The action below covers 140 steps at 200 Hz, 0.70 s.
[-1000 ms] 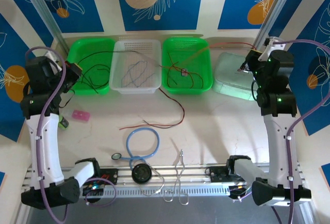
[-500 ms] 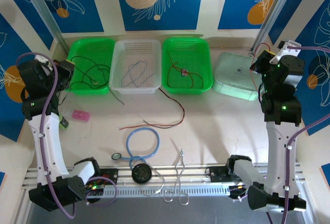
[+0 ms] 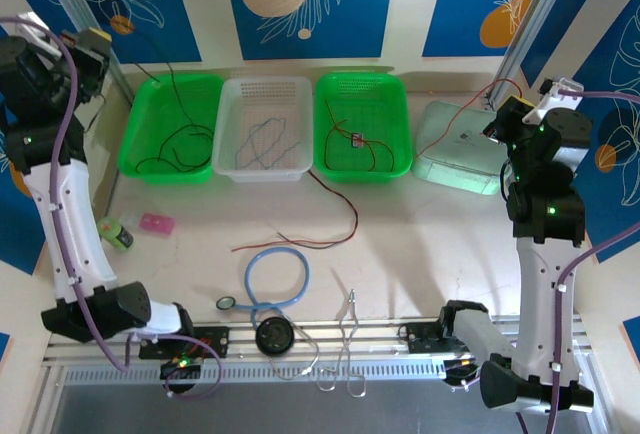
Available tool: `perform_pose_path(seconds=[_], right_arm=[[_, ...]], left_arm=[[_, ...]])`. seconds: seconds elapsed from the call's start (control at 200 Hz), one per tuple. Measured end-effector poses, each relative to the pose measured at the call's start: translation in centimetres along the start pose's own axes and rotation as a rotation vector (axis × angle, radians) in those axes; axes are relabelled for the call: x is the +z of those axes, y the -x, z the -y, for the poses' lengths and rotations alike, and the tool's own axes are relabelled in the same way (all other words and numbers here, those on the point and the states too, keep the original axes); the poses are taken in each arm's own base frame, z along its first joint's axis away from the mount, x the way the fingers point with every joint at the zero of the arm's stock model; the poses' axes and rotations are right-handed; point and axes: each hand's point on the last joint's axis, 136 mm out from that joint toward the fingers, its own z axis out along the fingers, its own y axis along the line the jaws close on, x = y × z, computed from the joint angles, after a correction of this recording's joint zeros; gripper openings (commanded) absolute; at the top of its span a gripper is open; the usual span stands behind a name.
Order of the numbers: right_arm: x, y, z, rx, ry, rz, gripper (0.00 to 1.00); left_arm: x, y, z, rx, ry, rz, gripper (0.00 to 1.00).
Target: Untangle the cables
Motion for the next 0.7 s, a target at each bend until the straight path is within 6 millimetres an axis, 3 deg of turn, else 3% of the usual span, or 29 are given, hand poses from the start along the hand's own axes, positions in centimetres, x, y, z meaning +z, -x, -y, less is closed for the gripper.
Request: perform_pose_path(seconds=[0.145,0.275,0.475,0.7], right_arm=[[-0.3,0.1,-0.2,0.0,0.012,0.002,0.0],[-0.4,0.1,-0.3,0.001,0.022,0.0,0.0],[-0.7,-0.1,-0.4,-0.003,0.025,-0.007,0.0],[-0.8,-0.2,-0.6,-0.003,0.04,-0.014,0.0]], left_arm=[[1.4,2.2,1.2,0.054,-0.023,0.04,0.0],[2.9,2.3,-1.0,0.082,0.037,0.037,0.0],[4.8,0.2,-8.9,0.127,0.248,-0.002,0.0],[6.5,-5.0,-18.7,0.178,0.491,-0.125,0.0]])
